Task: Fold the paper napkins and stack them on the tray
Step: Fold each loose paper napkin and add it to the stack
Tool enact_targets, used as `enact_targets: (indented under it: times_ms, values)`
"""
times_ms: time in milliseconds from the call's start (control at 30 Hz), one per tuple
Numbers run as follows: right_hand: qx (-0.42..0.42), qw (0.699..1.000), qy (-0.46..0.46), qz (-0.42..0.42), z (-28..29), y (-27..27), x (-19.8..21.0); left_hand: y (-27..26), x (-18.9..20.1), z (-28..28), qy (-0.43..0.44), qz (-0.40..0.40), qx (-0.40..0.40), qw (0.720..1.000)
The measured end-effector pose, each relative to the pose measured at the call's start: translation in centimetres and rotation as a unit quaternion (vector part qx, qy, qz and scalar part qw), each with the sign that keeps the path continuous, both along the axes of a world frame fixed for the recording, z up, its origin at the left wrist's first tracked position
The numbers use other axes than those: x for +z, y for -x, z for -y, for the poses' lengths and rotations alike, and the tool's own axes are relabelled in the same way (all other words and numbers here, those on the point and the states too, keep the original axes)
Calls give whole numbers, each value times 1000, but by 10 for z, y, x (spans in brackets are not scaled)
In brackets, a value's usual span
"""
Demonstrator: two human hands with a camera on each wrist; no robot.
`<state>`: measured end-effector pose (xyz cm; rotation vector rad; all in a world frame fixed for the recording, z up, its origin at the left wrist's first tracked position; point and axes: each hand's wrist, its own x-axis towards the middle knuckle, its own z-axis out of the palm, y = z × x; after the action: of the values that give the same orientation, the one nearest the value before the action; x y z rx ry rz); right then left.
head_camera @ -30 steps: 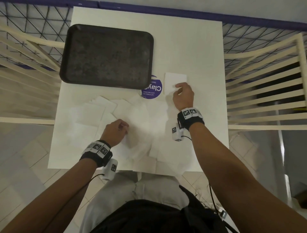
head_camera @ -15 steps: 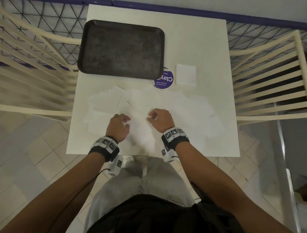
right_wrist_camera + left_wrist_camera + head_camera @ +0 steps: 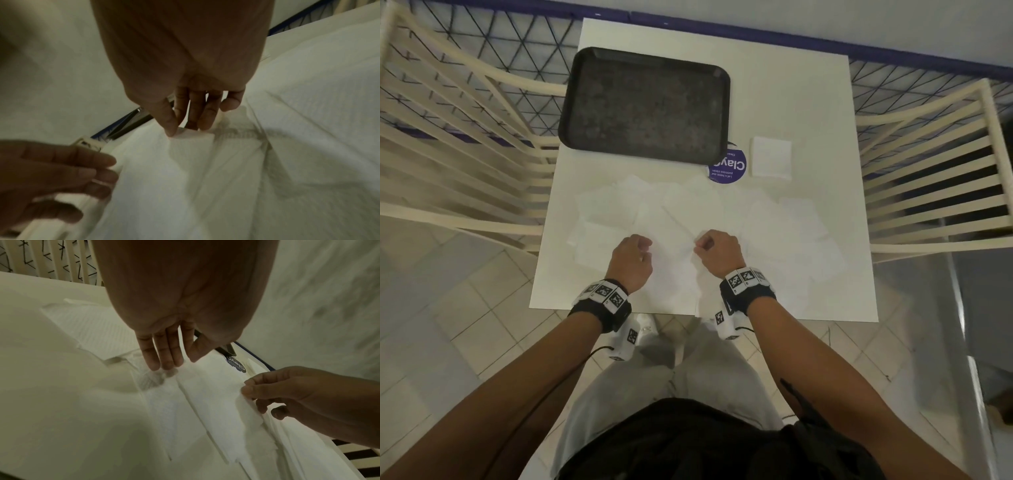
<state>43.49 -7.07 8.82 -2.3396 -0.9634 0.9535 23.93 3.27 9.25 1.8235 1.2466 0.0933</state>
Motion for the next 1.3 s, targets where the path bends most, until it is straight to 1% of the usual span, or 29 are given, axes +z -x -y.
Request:
enact_targets:
  times_ms: [100,200,267,333,433,467,533,600,700,800,900,1000,1100,1233,1300]
  values:
    - [-31,998,-49,-39,1,-11,11,-7,5,0,24,-2,49,999]
    - [-52,993,-77,-70,0,-19,23,-17,8,0,53,4,65,996]
    - [-66,989,-100,-88,1,-22,28,-24,10,0,94,42,94,990]
    - [-75,985,-118,-103,1,-25,33,-33,14,-1,136,100,137,976]
    - [-81,982,-130,-110,1,-28,39,-42,22,-4,170,176,204,948]
    - [-82,982,-130,-111,2,-29,39,-44,24,-5,170,192,212,943]
    - [-81,982,-130,-111,2,-30,41,-48,31,-7,137,200,196,950]
    - [-78,982,-128,-114,2,-32,42,-49,36,-9,99,203,159,961]
    - [-80,979,-137,-129,2,-33,48,-50,41,-12,67,212,134,966]
    - [-84,969,-160,-167,-2,-34,52,-50,45,-13,59,215,110,969]
    - [-77,963,-180,-184,-9,-35,56,-48,45,-13,61,211,86,972]
    - [-62,969,-187,-148,-14,-35,59,-48,43,-12,50,200,76,976]
    - [-55,975,-185,-106,-16,-35,61,-49,42,-11,22,188,61,980]
    - [-46,977,-192,-85,-15,-34,63,-48,41,-12,-25,160,41,986]
    - [-40,977,-198,-66,-14,-34,63,-48,41,-12,-40,159,41,986]
